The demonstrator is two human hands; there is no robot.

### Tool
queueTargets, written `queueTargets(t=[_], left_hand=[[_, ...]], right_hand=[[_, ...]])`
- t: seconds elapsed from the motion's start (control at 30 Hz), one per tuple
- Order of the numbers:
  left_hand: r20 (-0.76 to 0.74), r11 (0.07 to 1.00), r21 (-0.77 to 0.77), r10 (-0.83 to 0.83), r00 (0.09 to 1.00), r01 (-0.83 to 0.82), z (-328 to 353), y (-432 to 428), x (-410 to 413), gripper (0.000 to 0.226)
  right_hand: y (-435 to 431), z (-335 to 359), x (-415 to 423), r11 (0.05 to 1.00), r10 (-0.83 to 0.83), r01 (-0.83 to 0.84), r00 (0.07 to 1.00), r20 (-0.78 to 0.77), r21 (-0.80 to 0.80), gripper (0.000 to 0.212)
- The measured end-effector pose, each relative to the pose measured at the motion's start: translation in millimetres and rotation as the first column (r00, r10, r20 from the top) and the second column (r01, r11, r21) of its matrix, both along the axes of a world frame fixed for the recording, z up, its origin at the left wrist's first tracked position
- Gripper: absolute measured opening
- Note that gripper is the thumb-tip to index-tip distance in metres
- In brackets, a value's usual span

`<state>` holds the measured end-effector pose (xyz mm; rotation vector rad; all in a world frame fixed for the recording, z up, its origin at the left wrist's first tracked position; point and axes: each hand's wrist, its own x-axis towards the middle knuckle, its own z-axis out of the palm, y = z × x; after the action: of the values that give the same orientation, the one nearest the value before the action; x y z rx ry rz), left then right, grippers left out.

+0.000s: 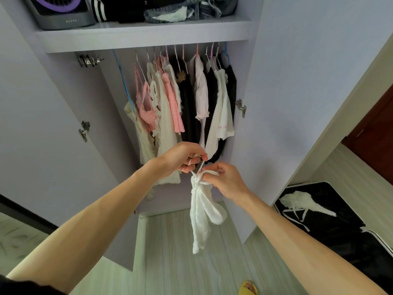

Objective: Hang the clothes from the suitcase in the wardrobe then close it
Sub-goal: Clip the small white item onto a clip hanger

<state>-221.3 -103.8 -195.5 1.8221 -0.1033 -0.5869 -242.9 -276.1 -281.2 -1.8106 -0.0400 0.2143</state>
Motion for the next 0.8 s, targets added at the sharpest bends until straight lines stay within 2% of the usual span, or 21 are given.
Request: queueTargets(t=[0.17, 0.3, 0.4, 0.5, 0.63, 0.7, 0.8], left_hand=[[0.037, 0.999, 0.038, -0.017, 0.999, 0.016, 4, -6, -1, 0.019], [0.146, 0.985, 0.149, 0.067, 0.987, -0.089, -12, 3, 4, 0.02], [0.189, 0.974, 0.169, 0.121, 0.975, -0.153, -23, 10, 3, 0.02], [0.157, 0.975, 0.139, 0.149, 0.976, -0.171, -36, 11, 1, 0.02], [0.086, 0.995, 0.083, 0.055, 0.995, -0.062, -50, 7, -3, 0.005], [0.135, 0.985, 0.174, -0.024, 0.991, 0.0, -54, 3, -5, 0.018], [0.245, 0.947, 0.322, -0.094, 0.965, 0.01, -59, -4, -6, 0.025]], right_hand=[[4, 3, 4, 1.0, -0.017, 0.016, 0.999, 0.046, 0.003, 0.028], [-1, 3, 3, 0.996, -0.079, 0.077, 0.996, 0.042, 0.044, 0.035], [-9, 2, 3, 0.994, -0.104, 0.103, 0.994, 0.023, 0.036, 0.03], [-14, 2, 4, 0.991, -0.112, 0.112, 0.994, 0.002, 0.067, 0.022], [-17, 7, 7, 0.988, -0.143, 0.142, 0.99, 0.012, 0.064, 0.02], [-19, 8, 8, 0.985, -0.157, 0.156, 0.988, 0.014, 0.068, 0.019], [-20, 7, 9, 0.987, -0.148, 0.147, 0.989, 0.012, 0.066, 0.02]])
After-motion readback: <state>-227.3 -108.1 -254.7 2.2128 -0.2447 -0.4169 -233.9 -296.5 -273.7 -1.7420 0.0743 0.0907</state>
